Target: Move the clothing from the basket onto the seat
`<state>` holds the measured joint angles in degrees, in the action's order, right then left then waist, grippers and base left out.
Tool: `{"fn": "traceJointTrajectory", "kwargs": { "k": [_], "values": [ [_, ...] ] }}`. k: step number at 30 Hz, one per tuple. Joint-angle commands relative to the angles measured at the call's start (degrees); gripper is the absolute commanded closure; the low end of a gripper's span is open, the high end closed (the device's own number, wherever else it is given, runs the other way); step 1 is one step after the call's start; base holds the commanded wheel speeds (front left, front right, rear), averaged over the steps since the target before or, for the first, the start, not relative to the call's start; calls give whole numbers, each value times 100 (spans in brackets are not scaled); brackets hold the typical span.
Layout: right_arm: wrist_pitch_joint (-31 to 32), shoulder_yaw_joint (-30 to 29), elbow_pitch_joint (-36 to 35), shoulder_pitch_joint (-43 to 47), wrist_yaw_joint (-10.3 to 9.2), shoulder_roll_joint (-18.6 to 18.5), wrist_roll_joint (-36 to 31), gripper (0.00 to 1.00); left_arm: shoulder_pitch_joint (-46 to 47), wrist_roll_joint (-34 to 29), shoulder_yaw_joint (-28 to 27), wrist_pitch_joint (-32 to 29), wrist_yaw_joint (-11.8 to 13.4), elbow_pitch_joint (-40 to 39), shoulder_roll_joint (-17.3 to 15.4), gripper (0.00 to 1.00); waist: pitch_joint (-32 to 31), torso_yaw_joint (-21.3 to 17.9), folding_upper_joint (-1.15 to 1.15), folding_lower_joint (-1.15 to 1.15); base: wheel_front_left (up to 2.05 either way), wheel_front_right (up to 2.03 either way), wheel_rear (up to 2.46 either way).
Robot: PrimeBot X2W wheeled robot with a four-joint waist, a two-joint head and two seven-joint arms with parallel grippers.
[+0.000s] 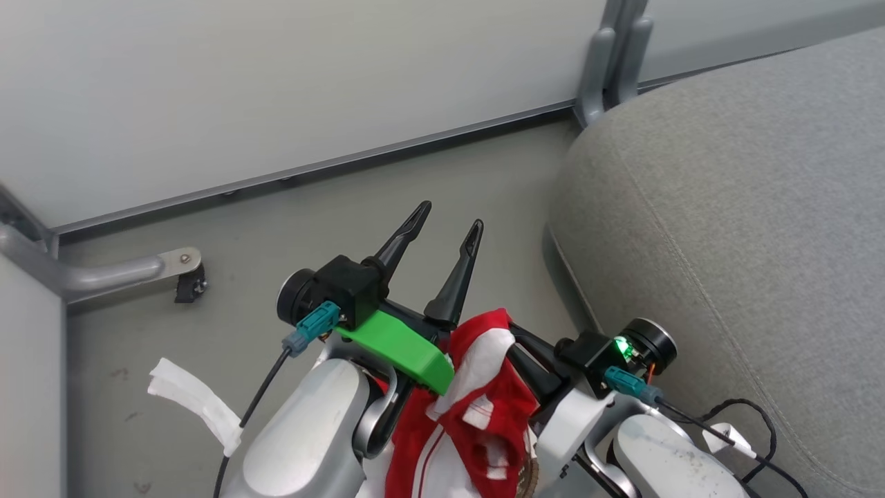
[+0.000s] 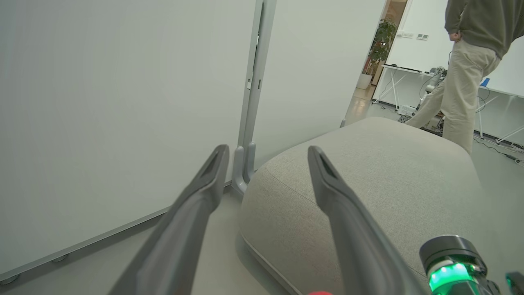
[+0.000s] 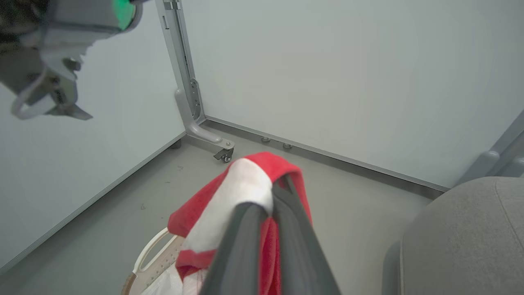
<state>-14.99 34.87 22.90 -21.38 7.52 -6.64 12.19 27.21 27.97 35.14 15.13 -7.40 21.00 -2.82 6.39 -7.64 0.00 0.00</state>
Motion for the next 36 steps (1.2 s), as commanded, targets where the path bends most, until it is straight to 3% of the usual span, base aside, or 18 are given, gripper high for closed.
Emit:
{"fn": "traceJointTrajectory", "kwargs": {
  "k": [1, 11, 16, 22, 26, 36],
  "values": [
    [-27, -8, -60, 112, -6, -13, 54, 100, -81, -76, -44, 3, -16, 38, -14, 0, 83, -495, 0, 0, 0, 0, 0],
    [-27, -154, -360, 283, -6, 96, 202, 100, -96, -298, -59, 3, -16, 206, -157, 0, 323, -1924, 0, 0, 0, 0, 0],
    [-27, -359, -469, 289, -6, 101, 272, 100, -58, -419, 8, 3, -16, 223, -226, 0, 461, -2349, 0, 0, 0, 0, 0],
    [-27, -1087, -788, 68, -6, 75, 233, 100, 77, -517, 218, 3, -16, 252, -286, 0, 730, -2428, 0, 0, 0, 0, 0],
    [-27, -1451, -940, -336, -6, -164, 151, 100, 149, -554, 223, 3, -16, 186, -331, 0, 942, -2446, 0, 0, 0, 0, 0],
    [-27, -1832, -589, -2333, -7, -1202, -33, 100, 372, -771, 202, 3, -16, 9, -559, 0, 1838, -2275, 0, 0, 0, 0, 0]
  ]
}}
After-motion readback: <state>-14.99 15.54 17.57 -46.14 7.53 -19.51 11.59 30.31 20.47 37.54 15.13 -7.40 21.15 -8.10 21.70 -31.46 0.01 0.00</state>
